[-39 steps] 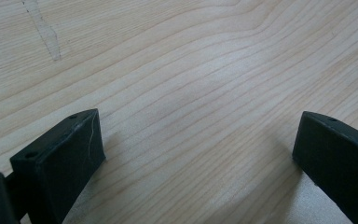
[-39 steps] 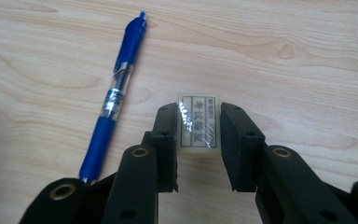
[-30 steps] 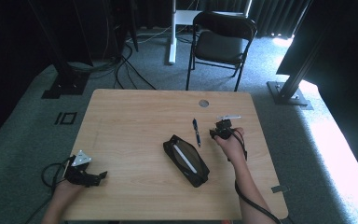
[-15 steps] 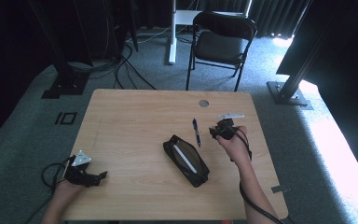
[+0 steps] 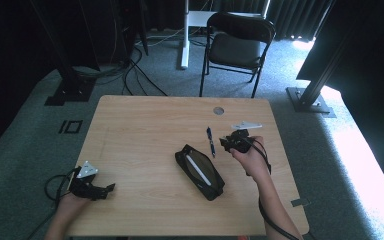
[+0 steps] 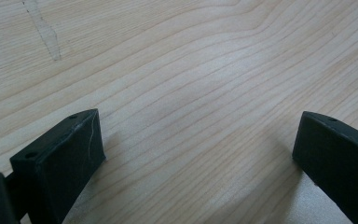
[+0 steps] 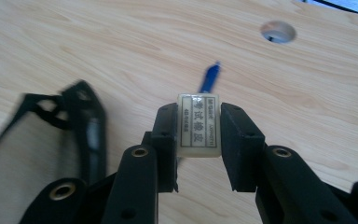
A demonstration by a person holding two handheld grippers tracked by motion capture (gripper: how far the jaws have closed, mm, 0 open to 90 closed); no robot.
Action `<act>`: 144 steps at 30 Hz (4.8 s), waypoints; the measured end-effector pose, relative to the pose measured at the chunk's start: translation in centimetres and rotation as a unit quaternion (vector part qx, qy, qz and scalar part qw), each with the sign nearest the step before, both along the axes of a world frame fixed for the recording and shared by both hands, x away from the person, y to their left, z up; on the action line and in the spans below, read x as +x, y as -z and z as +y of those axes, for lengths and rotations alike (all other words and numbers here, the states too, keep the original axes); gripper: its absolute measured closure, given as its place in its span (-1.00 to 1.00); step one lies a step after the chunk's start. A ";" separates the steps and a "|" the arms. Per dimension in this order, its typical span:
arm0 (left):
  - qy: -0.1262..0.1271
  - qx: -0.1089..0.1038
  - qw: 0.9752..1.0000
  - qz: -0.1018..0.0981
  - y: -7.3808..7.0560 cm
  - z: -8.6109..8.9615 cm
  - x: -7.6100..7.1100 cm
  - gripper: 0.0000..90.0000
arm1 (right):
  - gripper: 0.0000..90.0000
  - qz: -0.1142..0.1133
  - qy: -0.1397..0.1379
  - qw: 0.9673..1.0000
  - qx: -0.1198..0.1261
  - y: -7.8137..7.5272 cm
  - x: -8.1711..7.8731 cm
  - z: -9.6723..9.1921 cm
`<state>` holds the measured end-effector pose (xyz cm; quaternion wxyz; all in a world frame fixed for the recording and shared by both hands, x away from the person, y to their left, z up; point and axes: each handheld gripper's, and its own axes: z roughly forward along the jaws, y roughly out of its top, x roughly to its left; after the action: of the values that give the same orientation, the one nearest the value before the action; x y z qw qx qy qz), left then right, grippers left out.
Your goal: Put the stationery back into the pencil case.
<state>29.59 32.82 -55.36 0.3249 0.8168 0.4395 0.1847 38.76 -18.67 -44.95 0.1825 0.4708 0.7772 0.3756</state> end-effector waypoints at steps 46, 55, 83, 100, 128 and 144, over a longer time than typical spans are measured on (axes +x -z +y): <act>0.000 0.001 1.000 0.000 0.0 0.0 0.0 -0.95 | 0.52 0.017 -0.143 0.989 -0.035 0.4 -3.8 8.2; 0.001 0.001 1.000 -0.001 0.0 0.0 0.0 -0.95 | 0.52 0.044 -0.144 0.987 -0.063 2.1 -3.3 9.2; 0.000 0.000 1.000 0.000 0.0 0.0 0.0 -0.95 | 0.43 0.084 -0.154 0.980 -0.097 4.4 -2.3 11.1; -0.001 -0.001 1.000 0.000 0.0 0.0 0.0 -0.95 | 0.37 0.001 -0.116 0.993 -0.014 -0.7 -2.3 7.2; 0.000 0.000 1.000 0.000 0.0 0.0 0.0 -0.95 | 0.35 0.010 0.007 1.000 -0.002 4.8 5.3 3.0; 0.000 0.000 1.000 0.000 0.0 0.0 0.0 -0.95 | 0.33 0.034 0.027 0.999 -0.021 8.2 8.1 3.9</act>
<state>29.59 32.82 -55.36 0.3249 0.8167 0.4396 0.1848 46.85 -14.81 -53.18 0.1755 0.5000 0.7779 0.3378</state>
